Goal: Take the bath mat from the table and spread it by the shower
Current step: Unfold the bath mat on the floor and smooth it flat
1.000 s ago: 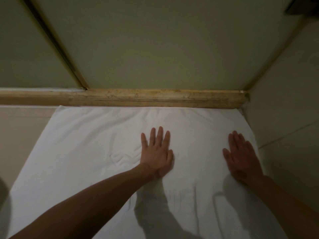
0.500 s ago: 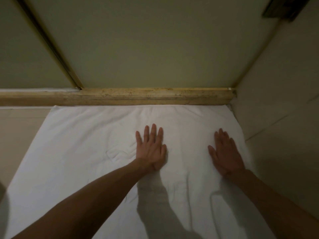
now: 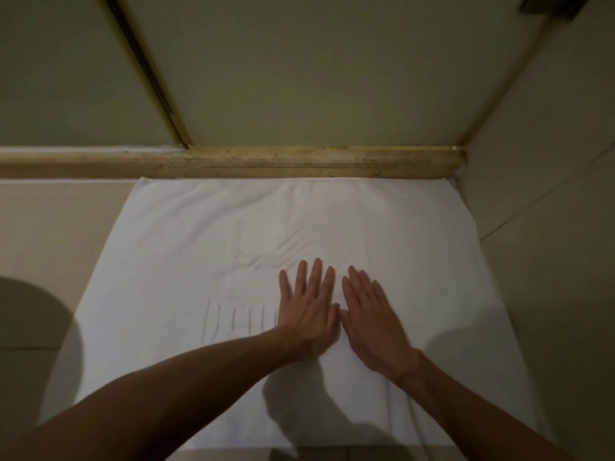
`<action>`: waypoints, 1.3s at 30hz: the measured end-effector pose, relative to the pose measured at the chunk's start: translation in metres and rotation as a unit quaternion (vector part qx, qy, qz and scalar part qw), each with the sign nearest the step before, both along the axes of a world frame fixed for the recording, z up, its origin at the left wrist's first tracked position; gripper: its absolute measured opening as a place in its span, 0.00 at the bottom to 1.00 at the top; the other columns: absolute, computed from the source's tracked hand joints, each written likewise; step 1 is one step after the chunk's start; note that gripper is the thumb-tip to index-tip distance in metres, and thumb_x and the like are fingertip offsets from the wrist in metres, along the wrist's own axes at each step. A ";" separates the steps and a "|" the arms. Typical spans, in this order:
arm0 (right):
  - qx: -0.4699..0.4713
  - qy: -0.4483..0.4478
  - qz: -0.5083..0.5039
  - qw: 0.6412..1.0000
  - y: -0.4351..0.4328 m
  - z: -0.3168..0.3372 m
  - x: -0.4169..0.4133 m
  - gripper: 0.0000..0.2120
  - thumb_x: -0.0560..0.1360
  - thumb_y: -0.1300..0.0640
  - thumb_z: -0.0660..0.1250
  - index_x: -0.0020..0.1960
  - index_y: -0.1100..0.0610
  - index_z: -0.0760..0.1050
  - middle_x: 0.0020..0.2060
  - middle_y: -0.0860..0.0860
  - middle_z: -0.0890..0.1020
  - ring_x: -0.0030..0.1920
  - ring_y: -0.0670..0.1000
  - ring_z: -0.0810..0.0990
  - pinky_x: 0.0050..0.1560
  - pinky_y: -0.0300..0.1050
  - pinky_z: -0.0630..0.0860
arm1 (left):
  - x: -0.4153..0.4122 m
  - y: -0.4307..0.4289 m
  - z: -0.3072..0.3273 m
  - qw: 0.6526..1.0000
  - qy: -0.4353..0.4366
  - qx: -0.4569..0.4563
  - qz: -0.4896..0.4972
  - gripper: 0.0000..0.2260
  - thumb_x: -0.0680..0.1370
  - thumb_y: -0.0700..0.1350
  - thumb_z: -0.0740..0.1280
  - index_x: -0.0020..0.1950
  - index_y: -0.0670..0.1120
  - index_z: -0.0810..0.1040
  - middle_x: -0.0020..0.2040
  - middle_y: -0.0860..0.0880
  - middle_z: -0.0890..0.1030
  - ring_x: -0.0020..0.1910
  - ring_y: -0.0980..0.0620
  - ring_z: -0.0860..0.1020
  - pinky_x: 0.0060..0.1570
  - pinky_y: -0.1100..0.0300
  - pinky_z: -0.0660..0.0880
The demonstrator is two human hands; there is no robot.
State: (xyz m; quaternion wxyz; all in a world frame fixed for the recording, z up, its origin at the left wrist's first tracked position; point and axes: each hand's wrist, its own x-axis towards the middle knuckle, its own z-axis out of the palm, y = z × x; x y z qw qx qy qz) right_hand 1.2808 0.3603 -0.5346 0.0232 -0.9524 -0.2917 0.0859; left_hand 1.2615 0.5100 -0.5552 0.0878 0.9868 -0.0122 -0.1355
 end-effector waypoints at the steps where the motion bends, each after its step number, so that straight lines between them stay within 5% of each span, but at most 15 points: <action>1: -0.010 -0.003 0.004 1.000 0.000 -0.001 -0.002 0.25 0.82 0.50 0.47 0.74 0.62 0.56 0.74 0.59 0.55 0.75 0.59 0.54 0.73 0.58 0.52 | -0.003 0.000 -0.002 1.000 0.002 0.012 0.000 0.30 0.78 0.62 0.36 0.76 0.51 0.31 0.76 0.46 0.29 0.72 0.43 0.26 0.68 0.36 0.30; 4: -0.028 -0.004 0.000 1.000 -0.002 -0.003 -0.002 0.27 0.80 0.48 0.46 0.73 0.62 0.62 0.72 0.59 0.64 0.73 0.58 0.62 0.71 0.59 0.59 | -0.005 0.000 -0.005 1.000 -0.005 0.030 0.004 0.30 0.78 0.62 0.36 0.76 0.51 0.30 0.76 0.45 0.29 0.72 0.42 0.26 0.68 0.35 0.30; 16: -0.018 -0.007 -0.078 0.997 -0.068 -0.017 0.018 0.34 0.78 0.40 0.34 0.76 0.59 0.50 0.76 0.55 0.53 0.76 0.55 0.52 0.74 0.55 0.49 | -0.004 0.001 -0.004 0.999 -0.023 0.022 -0.004 0.31 0.79 0.61 0.40 0.78 0.50 0.36 0.78 0.45 0.34 0.75 0.41 0.31 0.69 0.34 0.34; 18: -0.021 -0.006 -0.094 0.995 -0.082 -0.015 0.021 0.32 0.78 0.40 0.36 0.76 0.58 0.47 0.76 0.54 0.51 0.76 0.53 0.48 0.75 0.53 0.46 | -0.003 0.001 -0.004 0.999 -0.022 0.024 -0.004 0.31 0.79 0.61 0.40 0.78 0.50 0.36 0.78 0.45 0.34 0.75 0.41 0.31 0.69 0.34 0.35; 21: -0.004 -0.011 -0.118 0.993 -0.099 -0.009 0.025 0.31 0.78 0.44 0.43 0.75 0.60 0.54 0.75 0.57 0.56 0.75 0.56 0.55 0.74 0.56 0.52 | -0.003 0.002 -0.005 0.999 -0.021 0.025 0.000 0.31 0.79 0.61 0.40 0.78 0.50 0.36 0.78 0.45 0.34 0.75 0.41 0.31 0.69 0.34 0.35; 39: -0.019 0.011 -0.173 0.985 -0.150 -0.002 0.037 0.35 0.75 0.44 0.44 0.74 0.66 0.57 0.74 0.64 0.58 0.75 0.62 0.56 0.73 0.57 0.54 | -0.003 0.002 -0.003 1.000 -0.011 0.016 -0.006 0.31 0.78 0.61 0.39 0.77 0.50 0.34 0.77 0.45 0.33 0.75 0.41 0.30 0.69 0.34 0.35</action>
